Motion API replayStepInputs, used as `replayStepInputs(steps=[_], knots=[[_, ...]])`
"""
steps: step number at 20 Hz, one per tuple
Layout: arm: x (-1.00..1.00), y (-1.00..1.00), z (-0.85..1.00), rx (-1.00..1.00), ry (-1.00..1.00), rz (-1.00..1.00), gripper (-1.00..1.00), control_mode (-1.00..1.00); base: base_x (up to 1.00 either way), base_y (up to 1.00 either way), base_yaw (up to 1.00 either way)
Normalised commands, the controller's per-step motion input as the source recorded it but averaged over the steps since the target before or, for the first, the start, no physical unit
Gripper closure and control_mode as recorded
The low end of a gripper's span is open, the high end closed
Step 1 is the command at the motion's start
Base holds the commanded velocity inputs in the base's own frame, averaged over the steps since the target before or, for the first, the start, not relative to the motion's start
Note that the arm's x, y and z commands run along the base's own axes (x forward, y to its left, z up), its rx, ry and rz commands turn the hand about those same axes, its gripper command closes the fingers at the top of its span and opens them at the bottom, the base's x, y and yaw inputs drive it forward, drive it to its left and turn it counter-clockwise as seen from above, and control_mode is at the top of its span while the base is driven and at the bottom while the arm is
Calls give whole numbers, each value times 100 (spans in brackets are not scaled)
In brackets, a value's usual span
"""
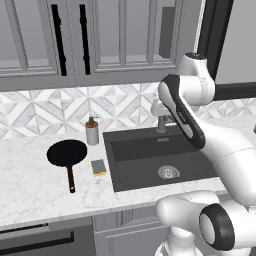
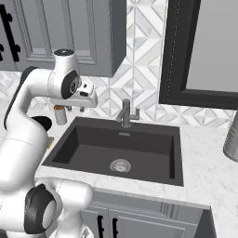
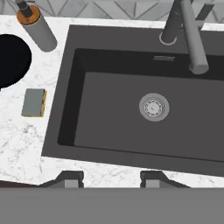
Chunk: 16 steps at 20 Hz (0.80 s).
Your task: Pick the pan and sponge and place them into the sink. Then turn on the water.
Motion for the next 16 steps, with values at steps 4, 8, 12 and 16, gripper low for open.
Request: replayStepInputs(steps=[4, 8, 12, 16], knots=[[-13, 18, -11, 0, 0, 0, -100, -100, 0, 0, 0], [-31, 41, -25, 0, 0, 0, -100, -100, 0, 0, 0], [-28, 41, -21, 0, 0, 0, -100, -100, 0, 0, 0], [-21, 49, -30, 0, 1, 0, -100, -100, 0, 0, 0]])
